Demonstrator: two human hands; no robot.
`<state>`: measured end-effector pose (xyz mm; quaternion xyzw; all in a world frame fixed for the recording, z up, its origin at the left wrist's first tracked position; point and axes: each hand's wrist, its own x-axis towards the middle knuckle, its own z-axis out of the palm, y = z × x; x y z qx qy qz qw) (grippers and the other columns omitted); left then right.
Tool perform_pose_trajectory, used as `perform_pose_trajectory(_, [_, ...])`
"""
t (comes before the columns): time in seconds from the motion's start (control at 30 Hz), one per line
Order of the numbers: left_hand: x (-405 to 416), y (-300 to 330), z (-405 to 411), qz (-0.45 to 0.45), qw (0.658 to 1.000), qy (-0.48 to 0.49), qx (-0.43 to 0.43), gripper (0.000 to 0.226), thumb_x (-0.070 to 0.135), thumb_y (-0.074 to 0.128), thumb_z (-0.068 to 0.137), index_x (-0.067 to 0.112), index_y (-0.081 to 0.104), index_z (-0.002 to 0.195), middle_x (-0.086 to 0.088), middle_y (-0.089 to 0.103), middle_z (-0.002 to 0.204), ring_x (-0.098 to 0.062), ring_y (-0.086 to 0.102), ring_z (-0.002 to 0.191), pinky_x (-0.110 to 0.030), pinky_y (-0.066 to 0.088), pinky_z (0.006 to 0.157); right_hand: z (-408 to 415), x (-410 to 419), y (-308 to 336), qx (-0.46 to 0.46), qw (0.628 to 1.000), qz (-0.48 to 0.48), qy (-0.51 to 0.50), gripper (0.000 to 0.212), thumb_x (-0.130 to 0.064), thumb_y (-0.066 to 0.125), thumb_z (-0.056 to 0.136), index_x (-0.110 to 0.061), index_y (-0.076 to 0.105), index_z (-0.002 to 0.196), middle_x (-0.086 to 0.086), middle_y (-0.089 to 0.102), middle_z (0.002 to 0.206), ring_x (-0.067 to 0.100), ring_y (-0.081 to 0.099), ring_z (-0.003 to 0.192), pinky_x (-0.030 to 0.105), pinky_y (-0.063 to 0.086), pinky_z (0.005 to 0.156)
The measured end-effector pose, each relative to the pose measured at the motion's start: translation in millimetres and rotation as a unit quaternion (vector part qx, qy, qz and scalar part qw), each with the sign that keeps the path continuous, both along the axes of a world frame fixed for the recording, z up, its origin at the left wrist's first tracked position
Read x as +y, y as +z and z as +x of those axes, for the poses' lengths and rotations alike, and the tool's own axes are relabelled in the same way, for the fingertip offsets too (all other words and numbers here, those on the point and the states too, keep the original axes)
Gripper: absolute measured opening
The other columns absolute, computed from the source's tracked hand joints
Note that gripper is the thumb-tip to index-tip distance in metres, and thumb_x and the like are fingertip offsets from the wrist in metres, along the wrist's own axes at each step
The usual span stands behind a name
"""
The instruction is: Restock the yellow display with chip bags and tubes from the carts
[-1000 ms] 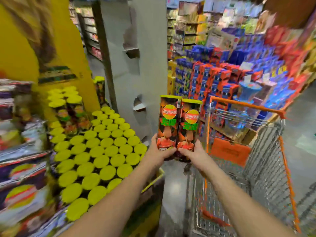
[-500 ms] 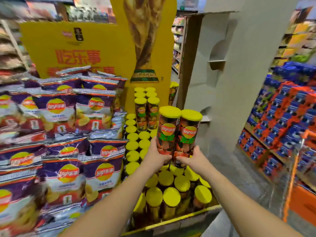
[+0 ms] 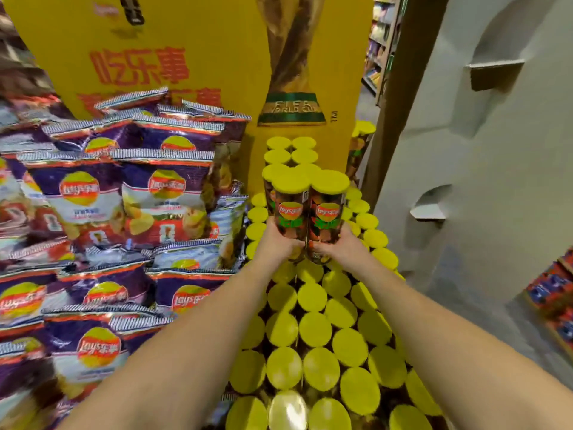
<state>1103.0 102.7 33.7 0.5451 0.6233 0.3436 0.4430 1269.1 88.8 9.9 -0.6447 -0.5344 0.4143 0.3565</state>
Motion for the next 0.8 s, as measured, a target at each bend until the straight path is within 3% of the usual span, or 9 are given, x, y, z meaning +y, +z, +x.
perform_pose_trajectory(0.17, [40,-26,3,-0.038,0.999,0.030,0.022,0.082,0.013,0.083,0.074,0.014,0.034,0.140,-0.005,0.057,0.132,-0.027,0.054,0.120,-0.041,0.046,0.098,0,42,-23,-0.018,1.000,-0.015,0.005,0.080,-0.037,0.080,0.077,-0.017,0.033,0.139,-0.003,0.055,0.125,0.013,0.051,0.108,0.028,0.042,0.088])
perform_pose_trajectory(0.4, [53,-52,4,-0.063,0.997,0.043,0.023,0.079,0.008,0.079,0.077,0.017,0.032,0.140,-0.005,0.056,0.126,-0.027,0.055,0.116,-0.034,0.045,0.084,-6,58,-50,-0.008,1.000,-0.023,0.006,0.080,-0.030,0.082,0.075,-0.018,0.035,0.138,-0.001,0.055,0.129,0.017,0.055,0.117,0.032,0.046,0.095])
perform_pose_trajectory(0.53, [55,-60,1,-0.072,0.995,0.061,0.031,0.079,0.008,0.079,0.077,0.015,0.031,0.140,-0.004,0.054,0.121,-0.027,0.053,0.116,-0.035,0.043,0.088,-8,61,-57,-0.014,1.000,-0.013,0.015,0.078,-0.026,0.079,0.079,-0.017,0.032,0.141,0.002,0.053,0.133,0.020,0.054,0.120,0.030,0.044,0.093])
perform_pose_trajectory(0.67, [55,-65,-1,-0.076,0.995,0.061,0.036,0.076,0.010,0.078,0.078,0.015,0.032,0.138,-0.002,0.055,0.117,-0.022,0.054,0.107,-0.032,0.043,0.082,-11,61,-59,-0.032,0.999,-0.014,0.012,0.077,-0.026,0.077,0.081,-0.018,0.031,0.142,0.001,0.052,0.138,0.020,0.052,0.124,0.027,0.040,0.091])
perform_pose_trajectory(0.8, [60,-64,-2,-0.081,0.993,0.070,0.039,0.073,0.011,0.078,0.078,0.015,0.033,0.136,-0.004,0.056,0.121,-0.027,0.055,0.116,-0.036,0.045,0.088,-14,62,-59,-0.050,0.999,-0.017,0.006,0.076,-0.028,0.076,0.082,-0.018,0.033,0.143,0.000,0.051,0.139,0.021,0.052,0.125,0.028,0.040,0.092])
